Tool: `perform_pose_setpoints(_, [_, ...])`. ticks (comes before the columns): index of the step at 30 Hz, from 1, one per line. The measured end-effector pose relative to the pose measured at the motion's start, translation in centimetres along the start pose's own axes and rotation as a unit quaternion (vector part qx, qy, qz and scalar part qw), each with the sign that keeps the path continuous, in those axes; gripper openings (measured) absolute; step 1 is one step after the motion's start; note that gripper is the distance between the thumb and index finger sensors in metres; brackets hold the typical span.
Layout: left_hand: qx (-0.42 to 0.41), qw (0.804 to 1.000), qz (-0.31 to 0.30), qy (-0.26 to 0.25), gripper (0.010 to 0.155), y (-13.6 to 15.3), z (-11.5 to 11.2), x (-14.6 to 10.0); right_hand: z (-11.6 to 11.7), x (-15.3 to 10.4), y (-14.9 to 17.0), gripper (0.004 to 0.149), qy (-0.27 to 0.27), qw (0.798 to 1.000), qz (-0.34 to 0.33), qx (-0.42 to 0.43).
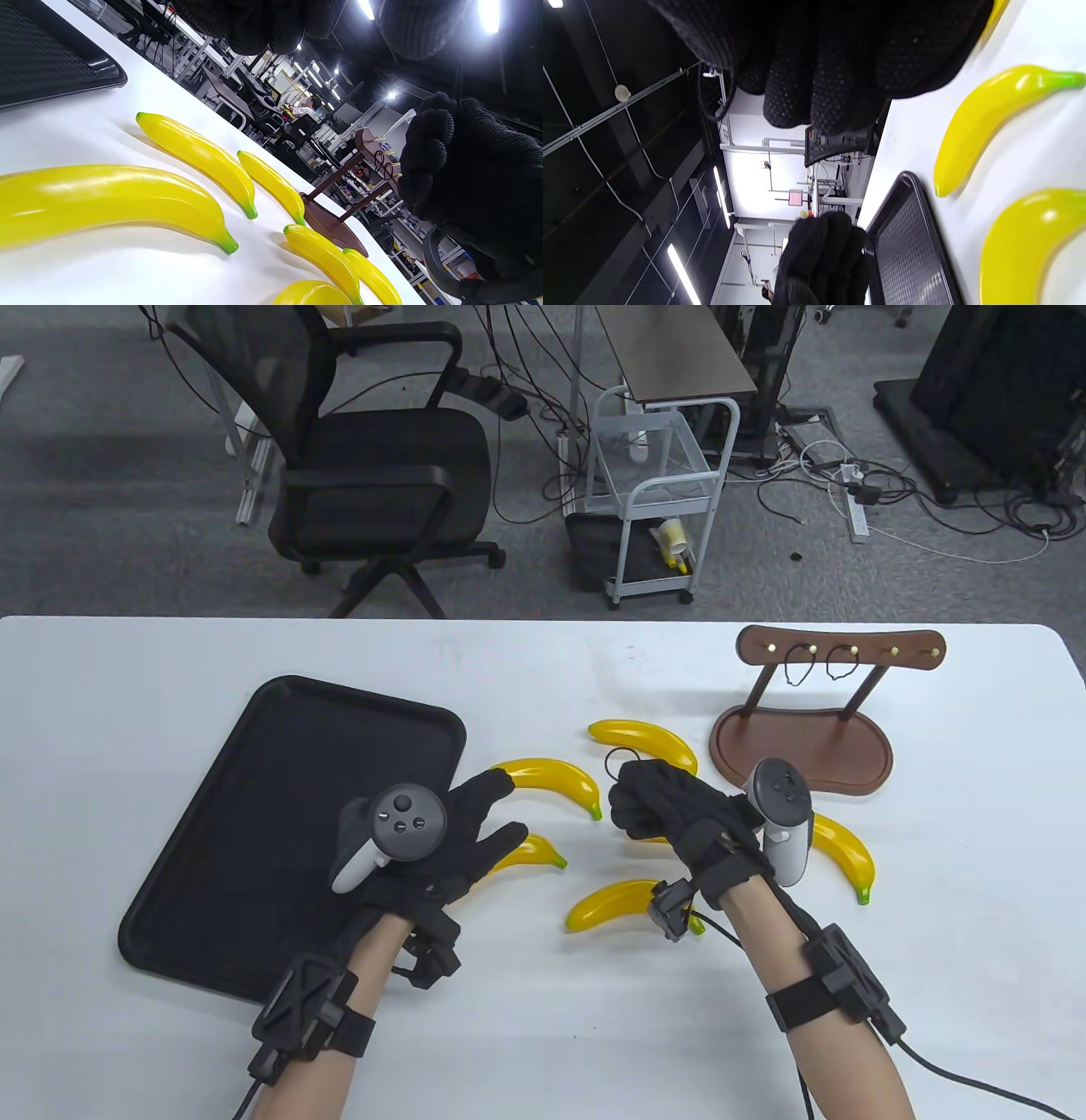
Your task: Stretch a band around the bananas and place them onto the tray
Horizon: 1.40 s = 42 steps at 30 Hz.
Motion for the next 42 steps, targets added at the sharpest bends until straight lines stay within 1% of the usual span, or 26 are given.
perform_pose_setpoints(9, [0.004, 1.0, -0.009, -0.021, 0.072, -0.4, -0.4, -0.6, 3.0, -0.1, 0.8, 0.039, -0.065, 0.998, 0.009, -0.023])
perform_pose_setpoints(18, [0.01, 1.0, -0.01, -0.019, 0.074, -0.5, -1.3, -0.6, 5.2, -0.2, 1.9, 0.039, -0.118, 0.992, 0.023, -0.039])
perform_pose_setpoints(27, [0.014, 1.0, -0.007, -0.017, 0.075, -0.6, -1.5, -0.7, 6.5, -0.3, 3.2, 0.039, -0.144, 0.987, 0.039, -0.056])
perform_pose_setpoints(42, [0.02, 1.0, -0.018, -0.007, 0.078, -1.1, -2.0, -0.6, 7.5, -0.2, 4.8, 0.038, -0.175, 0.98, 0.063, -0.073])
Point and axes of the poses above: the tracker on the back of each hand, its own y axis roughly to the little-finger side, its own x axis roughly from the wrist to the fingertips, z = x × y, the point moved 2 cm from there along x, roughly from the wrist to the fingertips, and after that the axes turned 9 degrees about x, right-handed, at the moved point
